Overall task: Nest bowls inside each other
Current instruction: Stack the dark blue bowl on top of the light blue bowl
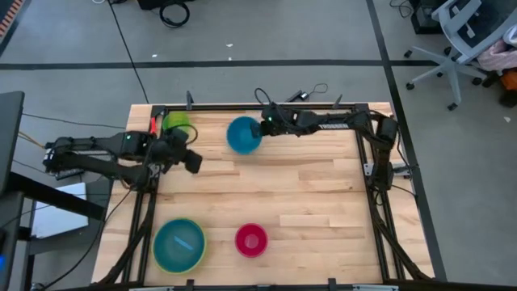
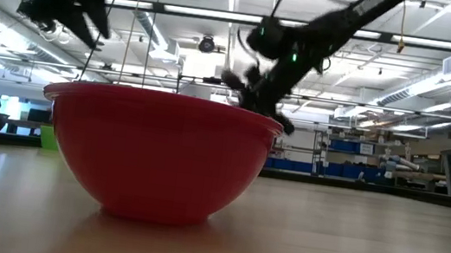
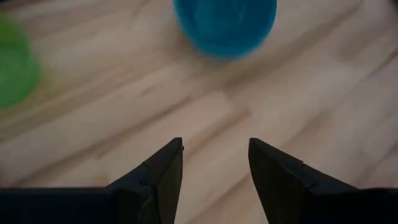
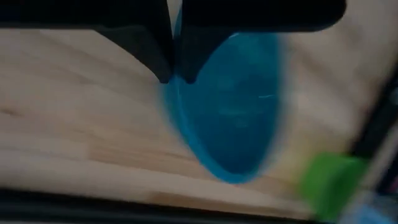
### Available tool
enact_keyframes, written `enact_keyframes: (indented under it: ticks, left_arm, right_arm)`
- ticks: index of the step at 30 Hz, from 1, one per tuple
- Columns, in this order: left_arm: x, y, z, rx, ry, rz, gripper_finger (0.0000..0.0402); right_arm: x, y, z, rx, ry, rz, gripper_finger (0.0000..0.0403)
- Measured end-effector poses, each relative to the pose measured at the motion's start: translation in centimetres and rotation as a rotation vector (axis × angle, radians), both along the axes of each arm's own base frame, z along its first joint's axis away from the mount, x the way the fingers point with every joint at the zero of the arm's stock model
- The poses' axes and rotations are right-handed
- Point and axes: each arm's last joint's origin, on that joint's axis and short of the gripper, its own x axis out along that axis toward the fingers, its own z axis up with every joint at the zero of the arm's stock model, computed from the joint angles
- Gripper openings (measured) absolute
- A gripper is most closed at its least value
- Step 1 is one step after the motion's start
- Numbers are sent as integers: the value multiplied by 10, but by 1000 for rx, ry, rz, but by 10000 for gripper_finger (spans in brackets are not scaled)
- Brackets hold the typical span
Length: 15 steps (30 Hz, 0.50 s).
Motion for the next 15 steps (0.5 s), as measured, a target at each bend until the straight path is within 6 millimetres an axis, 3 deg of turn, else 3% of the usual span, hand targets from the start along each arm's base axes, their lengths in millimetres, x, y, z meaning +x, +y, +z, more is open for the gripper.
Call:
enact_keyframes:
  ticks: [7, 15]
  left_arm:
    - [30, 16, -1, 146, -55, -82, 183]
    - [61, 27, -15, 277, 12, -96, 183]
  right_arm:
    - [5, 56, 51, -212, -71, 104, 7]
    - [-1, 89, 84, -298, -143, 222, 7]
